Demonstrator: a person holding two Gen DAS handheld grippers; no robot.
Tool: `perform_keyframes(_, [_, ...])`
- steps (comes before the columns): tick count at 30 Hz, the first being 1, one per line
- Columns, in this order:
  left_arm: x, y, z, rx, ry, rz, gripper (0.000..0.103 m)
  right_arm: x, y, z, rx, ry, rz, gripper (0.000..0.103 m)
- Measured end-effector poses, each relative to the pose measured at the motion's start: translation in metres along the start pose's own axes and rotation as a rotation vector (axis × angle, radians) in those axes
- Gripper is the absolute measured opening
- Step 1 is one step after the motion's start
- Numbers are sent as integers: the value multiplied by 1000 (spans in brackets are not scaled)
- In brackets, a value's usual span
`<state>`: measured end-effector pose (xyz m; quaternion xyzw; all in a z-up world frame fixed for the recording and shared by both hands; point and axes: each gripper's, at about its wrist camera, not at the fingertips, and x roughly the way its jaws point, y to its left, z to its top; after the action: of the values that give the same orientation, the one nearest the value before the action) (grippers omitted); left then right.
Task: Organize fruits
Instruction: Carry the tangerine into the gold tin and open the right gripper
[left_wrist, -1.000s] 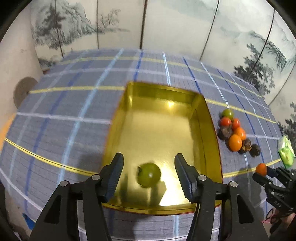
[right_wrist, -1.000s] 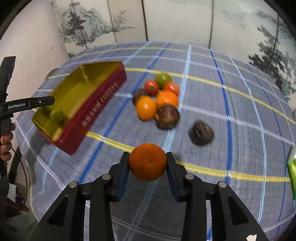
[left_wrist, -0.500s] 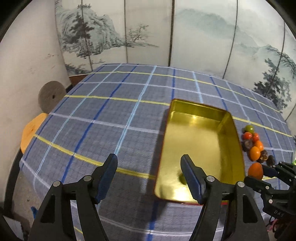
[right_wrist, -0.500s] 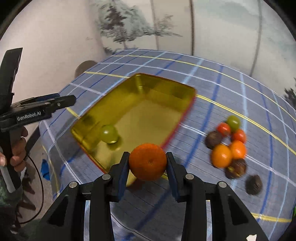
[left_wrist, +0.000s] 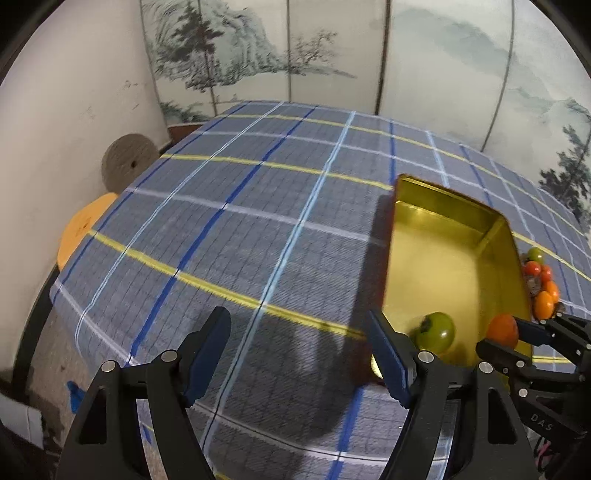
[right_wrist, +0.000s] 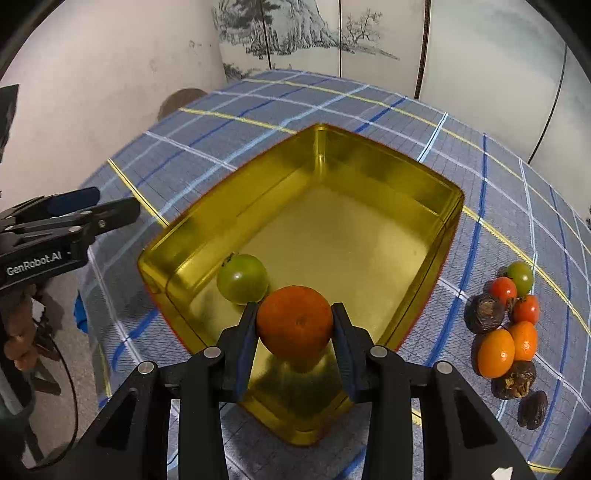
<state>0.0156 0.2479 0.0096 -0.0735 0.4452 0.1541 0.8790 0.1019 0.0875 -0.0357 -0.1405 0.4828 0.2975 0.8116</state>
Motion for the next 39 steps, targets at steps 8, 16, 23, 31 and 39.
perform_keyframes(8, [9,2,-6,7,27,19,75,15,-1,0,-5,33,-26,36])
perform_keyframes(16, [2,-3,-8,41,-22,-5,75,23,4,2,-32,50,-52,36])
perform_keyframes(23, [6,-3,-9,42,3,-41,75,25,5,1,-41,55,-74,36])
perform_keyframes(31, [9,-3,-10,32,20,-42,75,27,7,1,-51,61,-77,37])
perform_keyframes(39, [6,-4,-11,30,18,-57,75,27,8,2,-48,60,-65,41])
